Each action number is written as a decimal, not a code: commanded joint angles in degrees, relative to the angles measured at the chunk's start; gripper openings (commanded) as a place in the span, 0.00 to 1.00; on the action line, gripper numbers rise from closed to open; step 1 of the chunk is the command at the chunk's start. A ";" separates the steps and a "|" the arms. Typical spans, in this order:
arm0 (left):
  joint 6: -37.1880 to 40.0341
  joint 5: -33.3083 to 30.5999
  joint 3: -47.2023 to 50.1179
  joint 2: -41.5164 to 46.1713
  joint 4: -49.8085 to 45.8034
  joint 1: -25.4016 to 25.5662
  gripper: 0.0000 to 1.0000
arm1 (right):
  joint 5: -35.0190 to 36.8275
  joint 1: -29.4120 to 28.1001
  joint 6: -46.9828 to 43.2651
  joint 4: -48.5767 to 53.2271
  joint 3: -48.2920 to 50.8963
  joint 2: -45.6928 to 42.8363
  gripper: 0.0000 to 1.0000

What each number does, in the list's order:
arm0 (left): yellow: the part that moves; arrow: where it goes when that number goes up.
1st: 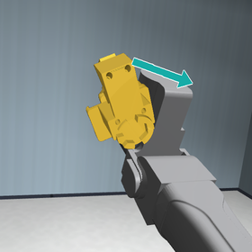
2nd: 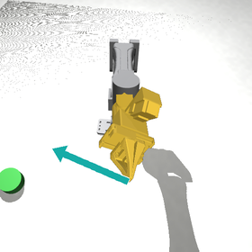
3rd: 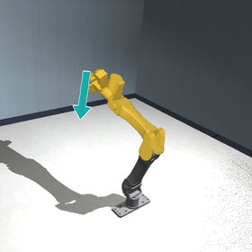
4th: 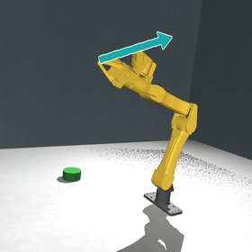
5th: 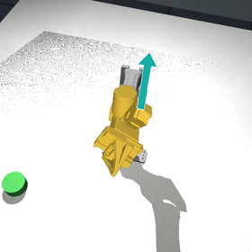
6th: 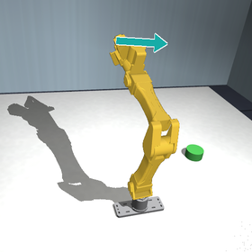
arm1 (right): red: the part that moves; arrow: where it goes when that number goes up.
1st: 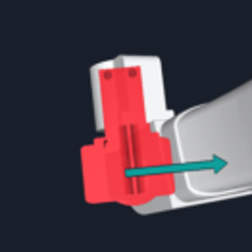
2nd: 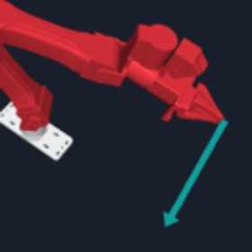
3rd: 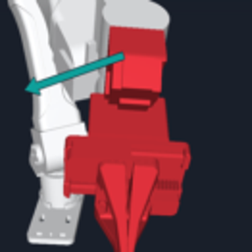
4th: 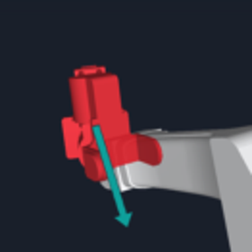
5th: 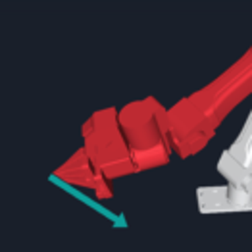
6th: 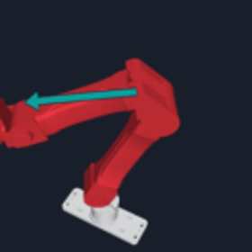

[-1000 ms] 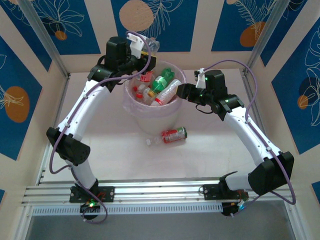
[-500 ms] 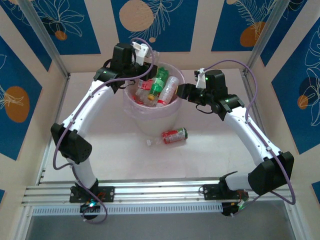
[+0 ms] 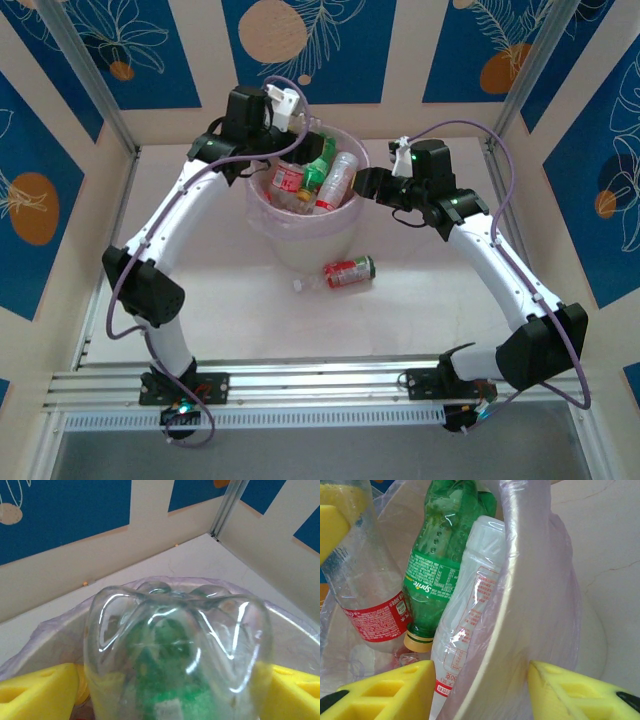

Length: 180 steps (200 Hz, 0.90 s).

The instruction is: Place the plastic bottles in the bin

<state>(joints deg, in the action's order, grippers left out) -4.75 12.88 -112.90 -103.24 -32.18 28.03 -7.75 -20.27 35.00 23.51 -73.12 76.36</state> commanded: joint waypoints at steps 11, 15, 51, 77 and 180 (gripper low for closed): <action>2.42 -2.51 -1.29 4.41 1.11 0.63 0.81 | -0.87 0.26 -0.40 0.71 1.14 0.20 0.52; 2.46 -2.94 -1.12 4.53 1.17 0.64 0.79 | -0.94 0.30 -0.38 0.67 1.14 0.22 0.52; 3.79 -6.07 -0.30 3.04 -0.78 0.61 0.64 | -1.22 0.12 -0.11 0.40 1.14 0.36 0.52; 4.24 -9.31 2.26 3.01 -1.22 0.61 0.61 | -0.87 0.15 -0.20 0.73 1.12 -0.04 0.52; 3.89 -11.09 8.58 2.09 0.69 0.01 0.52 | -0.80 -0.04 -0.27 0.83 0.70 0.28 0.52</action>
<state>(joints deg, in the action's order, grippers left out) -1.45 2.92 -105.38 -100.38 -28.08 28.05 -7.92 -20.23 35.03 23.35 -73.03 76.36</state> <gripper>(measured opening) 0.521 0.524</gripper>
